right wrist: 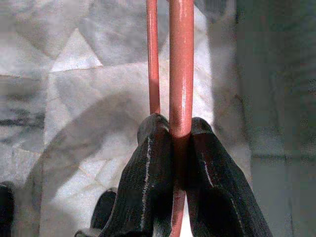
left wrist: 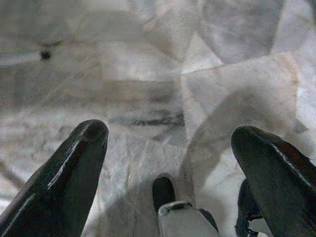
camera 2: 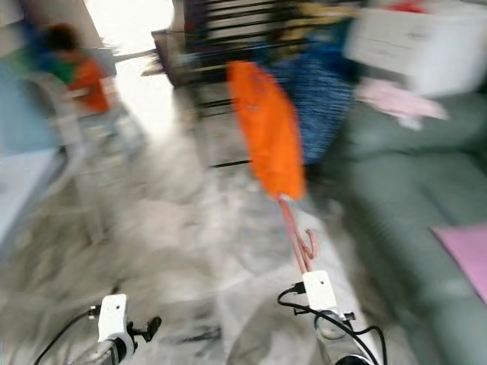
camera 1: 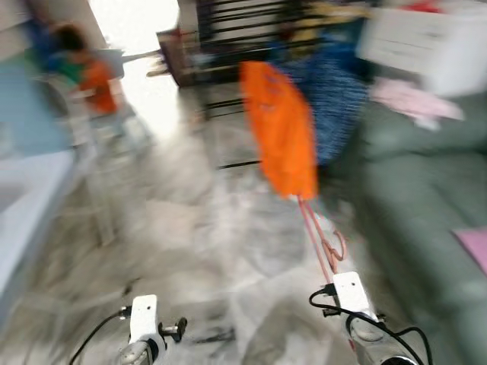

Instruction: Hang hanger

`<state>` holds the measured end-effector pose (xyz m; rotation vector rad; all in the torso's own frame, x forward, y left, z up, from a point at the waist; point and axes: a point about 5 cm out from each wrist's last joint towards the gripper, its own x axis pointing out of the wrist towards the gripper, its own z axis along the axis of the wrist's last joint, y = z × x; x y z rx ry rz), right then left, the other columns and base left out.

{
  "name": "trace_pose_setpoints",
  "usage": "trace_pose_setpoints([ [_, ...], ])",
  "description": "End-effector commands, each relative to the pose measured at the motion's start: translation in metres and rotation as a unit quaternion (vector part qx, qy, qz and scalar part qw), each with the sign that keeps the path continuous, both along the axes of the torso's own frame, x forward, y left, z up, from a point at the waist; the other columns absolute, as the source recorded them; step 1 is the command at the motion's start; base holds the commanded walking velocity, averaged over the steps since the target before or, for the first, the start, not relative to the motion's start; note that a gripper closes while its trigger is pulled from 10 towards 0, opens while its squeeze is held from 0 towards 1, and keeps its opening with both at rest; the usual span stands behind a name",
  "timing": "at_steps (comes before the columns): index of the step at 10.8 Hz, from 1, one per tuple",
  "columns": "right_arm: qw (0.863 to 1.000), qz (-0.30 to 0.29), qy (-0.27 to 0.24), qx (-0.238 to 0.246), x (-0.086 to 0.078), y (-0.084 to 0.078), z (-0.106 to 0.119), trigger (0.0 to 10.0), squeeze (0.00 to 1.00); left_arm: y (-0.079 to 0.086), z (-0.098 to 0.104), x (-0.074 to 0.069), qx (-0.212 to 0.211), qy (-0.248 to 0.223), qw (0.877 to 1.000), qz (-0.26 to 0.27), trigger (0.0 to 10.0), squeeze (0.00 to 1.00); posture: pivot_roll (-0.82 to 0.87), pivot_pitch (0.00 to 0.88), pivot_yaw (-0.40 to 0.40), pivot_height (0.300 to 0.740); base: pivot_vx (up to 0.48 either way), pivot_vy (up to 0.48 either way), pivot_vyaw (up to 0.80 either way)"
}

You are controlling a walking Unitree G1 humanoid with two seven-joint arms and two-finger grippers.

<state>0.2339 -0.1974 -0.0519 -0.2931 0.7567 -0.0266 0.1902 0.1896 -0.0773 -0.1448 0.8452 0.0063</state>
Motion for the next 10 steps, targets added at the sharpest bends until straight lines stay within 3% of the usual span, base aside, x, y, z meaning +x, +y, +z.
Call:
trace_pose_setpoints([
  [1,1.000,0.014,-0.001,0.009,0.002,0.008,0.000,10.0,0.00,0.004,0.000,-0.001,0.010,0.009,1.000,0.007,10.0,0.00,-0.14,0.000,0.101,0.740,0.322,0.000,0.00],
  [4,0.999,0.037,0.027,0.010,-0.005,0.014,-0.006,10.0,0.00,0.005,-0.002,-0.004,0.014,0.018,1.000,0.012,10.0,0.00,-0.13,0.000,0.096,0.740,0.340,0.000,0.00],
  [7,0.997,0.033,0.063,0.033,-0.013,0.015,-0.012,10.0,0.00,0.016,-0.005,-0.010,0.037,0.047,0.997,0.047,10.0,0.00,-0.13,0.000,0.091,0.740,0.000,0.000,0.00],
  [10,0.992,0.074,0.095,0.041,-0.016,0.020,-0.015,10.0,0.00,0.018,-0.007,-0.014,0.044,0.066,0.994,0.075,10.0,0.00,-0.10,0.000,0.051,0.740,0.000,0.000,0.00],
])
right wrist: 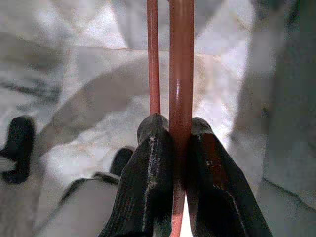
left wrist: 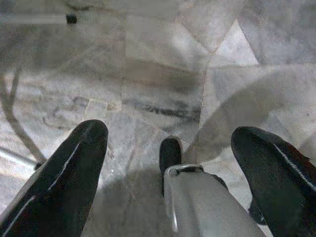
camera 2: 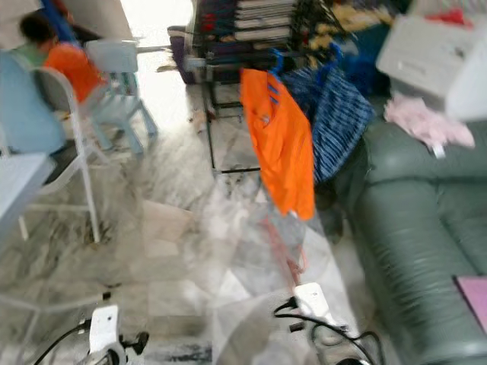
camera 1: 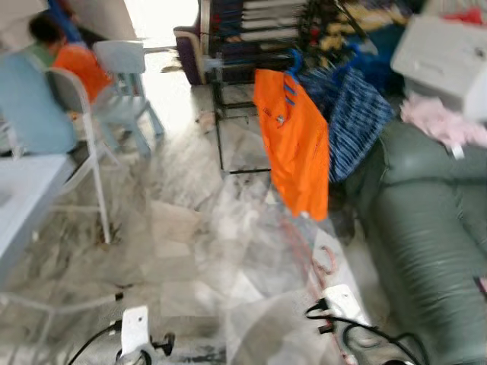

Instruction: Hang hanger

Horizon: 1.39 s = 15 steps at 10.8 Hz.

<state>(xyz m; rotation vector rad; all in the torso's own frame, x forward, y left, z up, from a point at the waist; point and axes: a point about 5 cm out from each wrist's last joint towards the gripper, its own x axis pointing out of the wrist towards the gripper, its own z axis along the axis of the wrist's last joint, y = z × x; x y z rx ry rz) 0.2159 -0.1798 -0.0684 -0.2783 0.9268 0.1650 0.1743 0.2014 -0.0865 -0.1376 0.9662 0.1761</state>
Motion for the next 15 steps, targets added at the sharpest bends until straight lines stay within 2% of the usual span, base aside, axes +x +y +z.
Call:
trace_pose_setpoints([
  [1,1.000,0.019,0.001,0.003,0.003,0.007,0.001,10.0,0.00,0.006,0.001,0.001,0.007,0.001,1.000,0.016,10.0,0.00,-0.08,0.000,0.036,0.740,0.000,0.000,0.00],
  [4,0.999,0.031,0.008,0.006,0.005,0.011,0.002,10.0,0.00,0.012,-0.002,-0.009,0.016,0.009,1.000,0.024,10.0,0.00,-0.05,0.000,0.010,0.740,0.000,0.000,0.00],
  [5,1.000,0.018,0.005,0.013,0.005,0.011,0.002,10.0,0.00,0.013,-0.003,-0.012,0.017,0.011,0.999,0.027,10.0,0.00,-0.05,0.000,0.014,0.740,0.000,0.000,0.00],
  [8,0.992,-0.123,-0.004,0.038,0.001,-0.012,0.002,10.0,0.00,0.014,0.001,-0.005,0.025,0.003,1.000,0.010,10.0,0.00,-0.08,0.000,0.051,0.740,0.000,0.000,0.00],
  [12,0.987,-0.153,-0.003,0.043,-0.001,-0.016,0.001,10.0,0.00,0.017,0.002,-0.001,0.020,0.015,1.000,0.014,10.0,0.00,-0.11,0.000,0.087,0.740,0.000,0.000,0.00],
  [15,0.989,-0.145,0.001,0.031,0.000,-0.016,0.001,10.0,0.00,0.014,-0.003,-0.009,0.020,0.046,0.999,0.008,10.0,0.00,-0.11,0.000,0.084,0.740,0.000,0.000,0.00],
])
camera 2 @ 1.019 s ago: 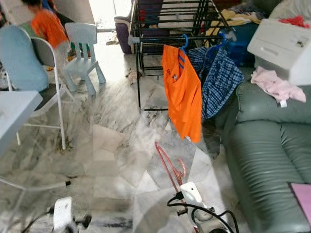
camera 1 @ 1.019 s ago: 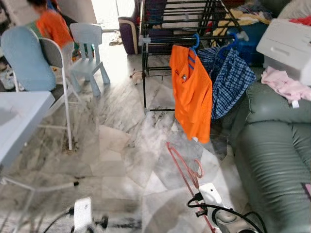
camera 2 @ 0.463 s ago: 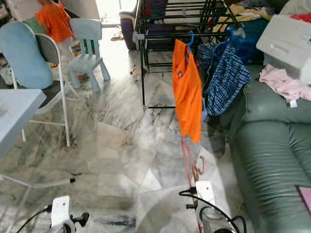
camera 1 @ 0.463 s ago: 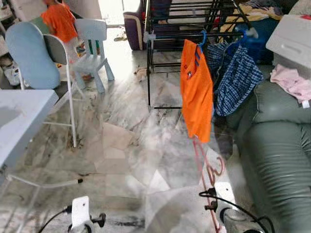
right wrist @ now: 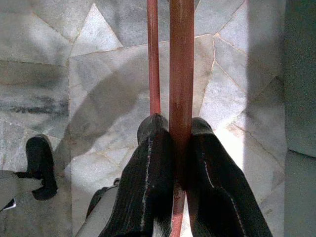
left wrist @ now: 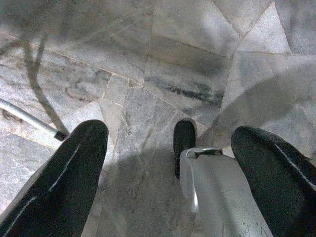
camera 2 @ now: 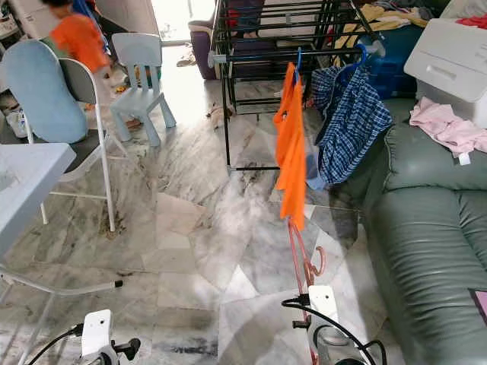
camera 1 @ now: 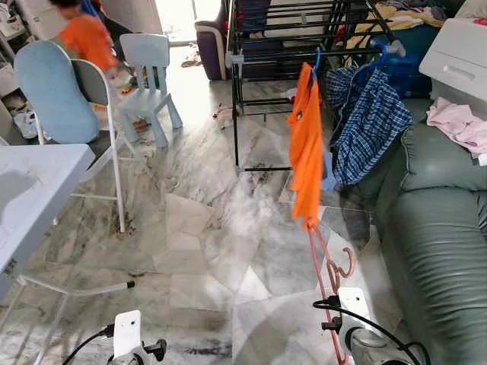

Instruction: Hang hanger

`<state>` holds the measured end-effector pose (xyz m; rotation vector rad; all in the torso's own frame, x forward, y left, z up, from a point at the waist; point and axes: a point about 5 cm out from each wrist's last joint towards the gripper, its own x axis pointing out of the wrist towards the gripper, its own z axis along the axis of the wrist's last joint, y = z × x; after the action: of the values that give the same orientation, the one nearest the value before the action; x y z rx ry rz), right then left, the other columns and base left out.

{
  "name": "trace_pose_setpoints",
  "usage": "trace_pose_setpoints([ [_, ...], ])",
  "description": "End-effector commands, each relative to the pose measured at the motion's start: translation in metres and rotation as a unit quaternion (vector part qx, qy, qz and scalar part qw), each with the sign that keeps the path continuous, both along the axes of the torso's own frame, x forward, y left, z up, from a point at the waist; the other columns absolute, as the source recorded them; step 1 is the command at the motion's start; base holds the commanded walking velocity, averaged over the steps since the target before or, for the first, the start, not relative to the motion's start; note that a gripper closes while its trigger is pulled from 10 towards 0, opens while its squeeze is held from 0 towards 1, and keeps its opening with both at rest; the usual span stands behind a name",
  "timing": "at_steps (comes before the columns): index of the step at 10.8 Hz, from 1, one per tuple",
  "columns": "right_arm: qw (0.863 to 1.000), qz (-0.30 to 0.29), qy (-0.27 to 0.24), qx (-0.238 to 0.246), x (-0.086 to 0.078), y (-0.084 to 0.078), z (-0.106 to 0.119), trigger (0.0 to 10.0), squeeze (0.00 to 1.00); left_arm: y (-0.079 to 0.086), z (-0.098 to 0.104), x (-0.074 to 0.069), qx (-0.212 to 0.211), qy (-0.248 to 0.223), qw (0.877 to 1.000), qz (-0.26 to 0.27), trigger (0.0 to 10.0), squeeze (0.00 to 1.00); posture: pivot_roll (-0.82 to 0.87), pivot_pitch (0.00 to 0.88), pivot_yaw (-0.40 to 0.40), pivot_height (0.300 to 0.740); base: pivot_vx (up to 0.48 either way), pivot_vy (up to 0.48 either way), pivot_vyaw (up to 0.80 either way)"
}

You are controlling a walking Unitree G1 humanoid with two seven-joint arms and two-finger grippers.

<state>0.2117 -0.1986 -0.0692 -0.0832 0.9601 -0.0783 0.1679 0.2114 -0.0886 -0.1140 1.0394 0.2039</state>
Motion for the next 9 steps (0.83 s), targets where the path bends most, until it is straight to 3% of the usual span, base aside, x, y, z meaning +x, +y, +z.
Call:
trace_pose_setpoints([
  [1,1.000,0.004,0.000,-0.006,0.003,0.000,0.002,10.0,0.00,0.003,-0.002,-0.005,0.008,0.010,1.000,0.003,10.0,0.00,-0.11,0.000,0.083,0.740,0.000,0.000,0.00],
  [4,1.000,-0.016,0.025,-0.010,-0.008,-0.009,-0.003,10.0,0.00,0.006,-0.003,-0.009,0.009,0.015,1.000,-0.008,10.0,0.00,-0.12,0.000,0.087,0.740,0.000,0.000,0.00],
  [7,0.999,-0.020,0.037,-0.008,-0.013,-0.011,-0.006,10.0,0.00,0.000,-0.001,-0.004,0.018,0.006,0.996,-0.088,10.0,0.00,-0.13,0.000,0.101,0.740,0.000,0.000,0.00],
  [9,0.999,-0.022,0.037,-0.005,-0.013,-0.010,-0.006,10.0,0.00,-0.003,-0.001,-0.003,0.017,0.010,0.994,-0.104,10.0,0.00,-0.13,0.000,0.101,0.740,0.000,0.000,0.00],
])
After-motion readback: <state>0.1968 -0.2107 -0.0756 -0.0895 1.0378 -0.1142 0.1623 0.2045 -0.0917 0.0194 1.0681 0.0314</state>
